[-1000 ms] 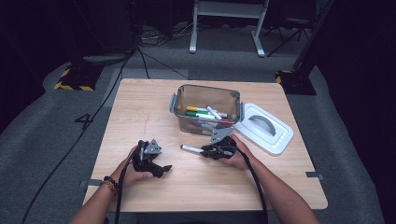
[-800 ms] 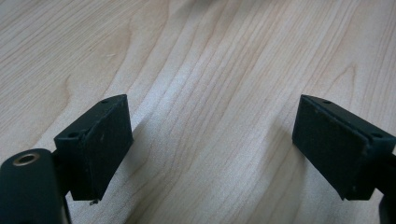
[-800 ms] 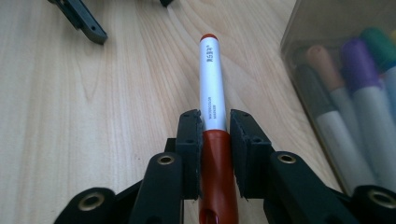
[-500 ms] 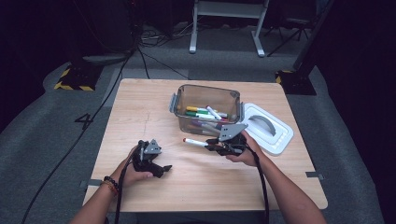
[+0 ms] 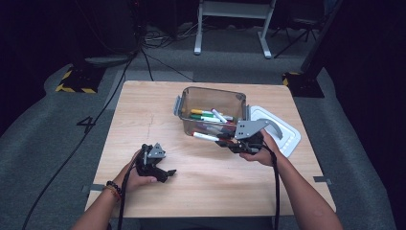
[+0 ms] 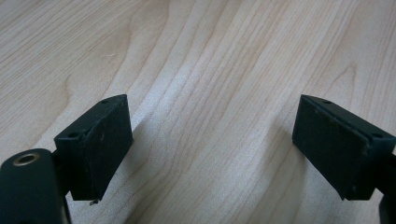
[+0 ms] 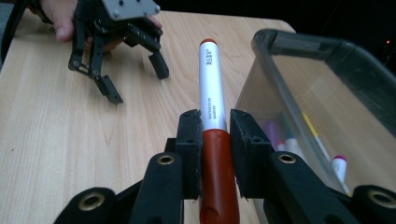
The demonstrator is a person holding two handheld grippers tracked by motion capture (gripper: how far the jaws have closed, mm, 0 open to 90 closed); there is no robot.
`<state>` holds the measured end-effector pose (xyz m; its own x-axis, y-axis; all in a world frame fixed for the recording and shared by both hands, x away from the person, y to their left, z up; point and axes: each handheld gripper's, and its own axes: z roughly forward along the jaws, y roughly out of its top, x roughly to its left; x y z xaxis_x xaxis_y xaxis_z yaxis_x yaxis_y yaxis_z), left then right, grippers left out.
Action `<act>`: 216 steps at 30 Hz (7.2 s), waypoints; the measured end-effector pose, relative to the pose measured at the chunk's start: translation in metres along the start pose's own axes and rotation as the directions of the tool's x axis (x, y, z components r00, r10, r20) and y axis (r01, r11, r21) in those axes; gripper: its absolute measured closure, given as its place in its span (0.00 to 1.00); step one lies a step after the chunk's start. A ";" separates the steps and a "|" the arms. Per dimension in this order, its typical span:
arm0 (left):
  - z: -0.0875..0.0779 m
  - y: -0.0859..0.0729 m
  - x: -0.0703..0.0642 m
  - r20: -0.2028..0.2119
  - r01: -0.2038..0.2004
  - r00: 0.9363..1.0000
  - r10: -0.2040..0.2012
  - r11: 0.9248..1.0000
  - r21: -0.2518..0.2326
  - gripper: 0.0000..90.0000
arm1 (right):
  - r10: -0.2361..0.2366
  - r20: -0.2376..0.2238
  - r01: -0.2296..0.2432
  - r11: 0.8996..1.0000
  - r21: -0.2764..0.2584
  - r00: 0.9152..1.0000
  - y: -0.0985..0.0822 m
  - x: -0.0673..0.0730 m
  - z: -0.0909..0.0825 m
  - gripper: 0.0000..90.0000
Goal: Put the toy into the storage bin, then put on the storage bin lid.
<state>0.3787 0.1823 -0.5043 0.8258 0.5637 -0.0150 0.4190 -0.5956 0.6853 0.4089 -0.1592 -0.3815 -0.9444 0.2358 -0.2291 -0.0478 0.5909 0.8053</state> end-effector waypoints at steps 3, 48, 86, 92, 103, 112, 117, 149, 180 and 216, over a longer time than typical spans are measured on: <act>0.000 0.000 0.000 0.000 0.000 1.000 0.000 1.000 0.000 0.14 | -0.015 0.014 0.015 1.000 -0.006 1.000 0.007 -0.003 -0.006 0.83; 0.000 0.000 0.000 0.000 0.000 1.000 0.000 1.000 0.000 0.14 | 0.113 0.020 -0.114 0.955 0.272 0.993 0.008 -0.104 0.055 0.75; 0.000 0.000 0.000 -0.001 0.002 1.000 -0.002 1.000 -0.002 0.14 | 0.305 0.387 -0.385 0.911 0.148 0.870 -0.118 -0.117 -0.087 0.48; 0.000 0.000 0.000 0.000 0.000 1.000 0.000 1.000 -0.001 0.14 | 0.375 0.440 -0.500 0.841 0.208 0.816 -0.154 -0.130 -0.071 0.47; 0.000 0.000 0.000 -0.001 0.002 1.000 -0.002 1.000 -0.002 0.14 | 0.412 0.473 -0.552 0.809 0.204 0.779 -0.176 -0.138 -0.049 0.69; 0.000 0.000 0.000 -0.001 0.001 1.000 -0.001 1.000 -0.002 0.14 | 0.390 0.462 -0.536 0.809 0.242 0.797 -0.175 -0.136 -0.048 0.75; 0.000 0.000 0.000 -0.001 0.001 1.000 -0.001 1.000 -0.002 0.14 | 0.391 0.463 -0.526 0.826 0.205 0.795 -0.171 -0.134 -0.061 0.75; 0.000 0.000 0.000 0.003 0.001 1.000 -0.001 1.000 -0.002 0.14 | 0.336 0.557 -0.424 0.905 0.031 0.760 -0.108 -0.138 -0.153 0.76; 0.000 0.000 0.000 0.003 0.000 1.000 0.000 1.000 -0.001 0.14 | 0.135 0.263 -0.162 0.983 0.085 0.955 0.001 -0.137 -0.061 0.76; -0.005 -0.006 -0.005 -0.018 0.021 1.000 -0.021 1.000 -0.001 0.14 | 0.001 0.100 -0.023 0.976 0.219 0.995 0.042 -0.144 0.062 0.75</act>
<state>0.3704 0.1857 -0.5044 0.8100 0.5862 -0.0164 0.4360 -0.5833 0.6854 0.5628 -0.1205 -0.3489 -0.9071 0.3126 -0.2819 0.0463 0.7397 0.6714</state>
